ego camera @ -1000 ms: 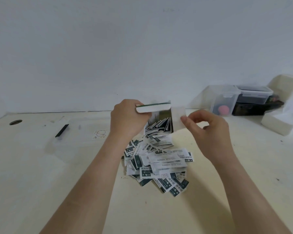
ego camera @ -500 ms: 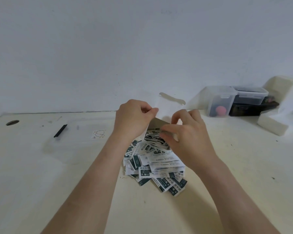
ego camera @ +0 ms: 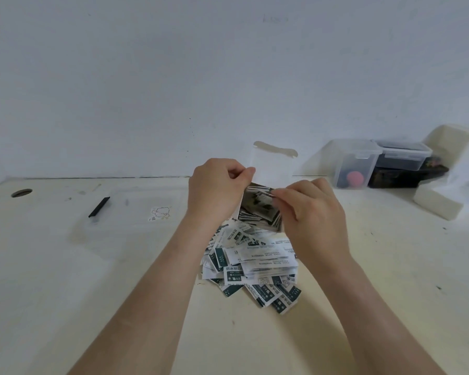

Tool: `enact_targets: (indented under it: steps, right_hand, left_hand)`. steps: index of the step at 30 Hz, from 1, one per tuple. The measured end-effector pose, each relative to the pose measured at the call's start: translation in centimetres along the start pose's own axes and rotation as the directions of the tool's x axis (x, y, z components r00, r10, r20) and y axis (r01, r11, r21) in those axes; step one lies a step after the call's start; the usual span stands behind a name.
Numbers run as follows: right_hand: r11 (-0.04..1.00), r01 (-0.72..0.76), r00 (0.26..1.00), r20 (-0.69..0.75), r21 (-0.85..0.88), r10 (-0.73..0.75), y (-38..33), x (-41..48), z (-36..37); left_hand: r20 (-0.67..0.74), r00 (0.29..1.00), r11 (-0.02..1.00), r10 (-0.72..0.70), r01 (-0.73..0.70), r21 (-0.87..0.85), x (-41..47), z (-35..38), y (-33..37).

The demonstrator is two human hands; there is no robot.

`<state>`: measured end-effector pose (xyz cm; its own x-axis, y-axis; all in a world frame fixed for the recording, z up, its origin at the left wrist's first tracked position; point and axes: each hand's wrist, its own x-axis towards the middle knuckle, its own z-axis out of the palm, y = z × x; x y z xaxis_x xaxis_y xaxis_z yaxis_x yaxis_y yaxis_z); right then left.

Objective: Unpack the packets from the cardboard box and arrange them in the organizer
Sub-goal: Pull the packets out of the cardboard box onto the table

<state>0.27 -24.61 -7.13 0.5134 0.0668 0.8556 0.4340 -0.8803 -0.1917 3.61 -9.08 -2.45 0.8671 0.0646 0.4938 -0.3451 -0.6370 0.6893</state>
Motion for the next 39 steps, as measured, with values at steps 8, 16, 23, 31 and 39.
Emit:
enact_targets:
  steps: [8,16,23,31,39]
  right_hand:
    - [0.789,-0.445,0.872,0.406,0.423,0.274,1.2,0.5,-1.8]
    - [0.979,-0.149,0.737,0.676,0.138,0.017,0.5,-0.1,-1.0]
    - [0.88,-0.443,0.639,0.749,0.171,0.176,2.2,0.4,-2.0]
    - [0.366,-0.819,0.574,0.622,0.442,0.533,0.7,0.9,-1.2]
    - [0.299,-0.736,0.64,0.481,0.607,0.599,2.0,1.0,0.1]
  left_hand:
    - [-0.155,0.988,0.997,-0.02,0.008,-0.078,0.2,0.1,-0.5]
    - [-0.251,0.966,0.968,-0.058,-0.007,-0.252,0.2,0.0,-0.7]
    - [-0.257,0.965,0.963,-0.044,-0.027,-0.269,-0.5,0.0,-0.6]
    - [-0.138,0.984,0.97,0.115,-0.141,-0.197,-2.5,0.0,-0.1]
    - [0.016,0.99,0.976,0.139,-0.134,-0.174,-2.1,1.0,-0.8]
